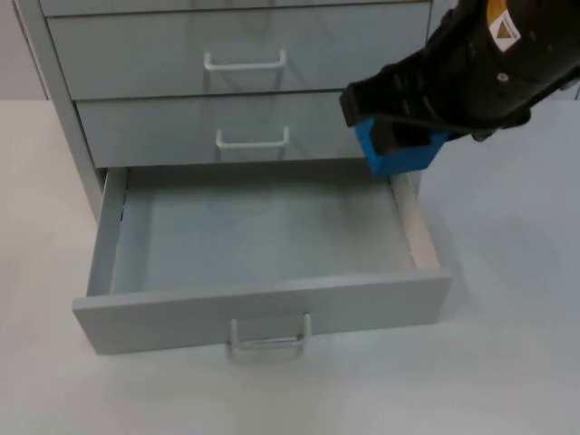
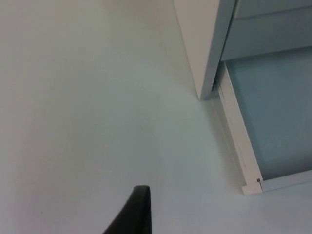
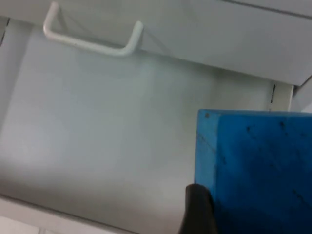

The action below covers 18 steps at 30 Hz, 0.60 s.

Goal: Open the drawer with the left hand, place the block into the drawer with the right hand, then close the drawer with the left hand.

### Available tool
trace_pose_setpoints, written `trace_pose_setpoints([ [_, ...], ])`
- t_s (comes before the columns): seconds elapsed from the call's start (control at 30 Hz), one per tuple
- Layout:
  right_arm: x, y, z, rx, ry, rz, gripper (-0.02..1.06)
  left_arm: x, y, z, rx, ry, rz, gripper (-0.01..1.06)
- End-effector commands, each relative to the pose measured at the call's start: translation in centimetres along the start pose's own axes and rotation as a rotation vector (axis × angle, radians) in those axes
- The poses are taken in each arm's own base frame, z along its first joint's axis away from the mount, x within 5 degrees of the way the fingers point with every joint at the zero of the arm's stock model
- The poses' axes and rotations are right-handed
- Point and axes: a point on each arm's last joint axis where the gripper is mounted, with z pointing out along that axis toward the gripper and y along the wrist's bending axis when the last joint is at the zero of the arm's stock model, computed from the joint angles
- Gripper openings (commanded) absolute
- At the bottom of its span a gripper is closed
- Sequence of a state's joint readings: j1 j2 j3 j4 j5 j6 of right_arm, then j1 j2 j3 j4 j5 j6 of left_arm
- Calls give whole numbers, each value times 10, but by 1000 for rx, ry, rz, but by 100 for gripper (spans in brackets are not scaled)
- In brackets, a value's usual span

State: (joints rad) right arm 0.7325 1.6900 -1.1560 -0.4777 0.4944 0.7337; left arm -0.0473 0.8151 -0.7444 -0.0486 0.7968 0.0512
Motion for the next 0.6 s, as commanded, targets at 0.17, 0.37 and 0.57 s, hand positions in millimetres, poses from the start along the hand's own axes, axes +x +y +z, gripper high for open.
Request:
trace_pose_setpoints([
  [0.17,20,15,50,-49,55,13,0,1,0,-1,6,-11,-12,105],
  [0.37,30,21,77,-68,78,36,0,0,0,-1,7,-17,-14,105],
  [0.57,29,28,107,-49,109,23,0,0,0,-1,7,-19,-14,105],
])
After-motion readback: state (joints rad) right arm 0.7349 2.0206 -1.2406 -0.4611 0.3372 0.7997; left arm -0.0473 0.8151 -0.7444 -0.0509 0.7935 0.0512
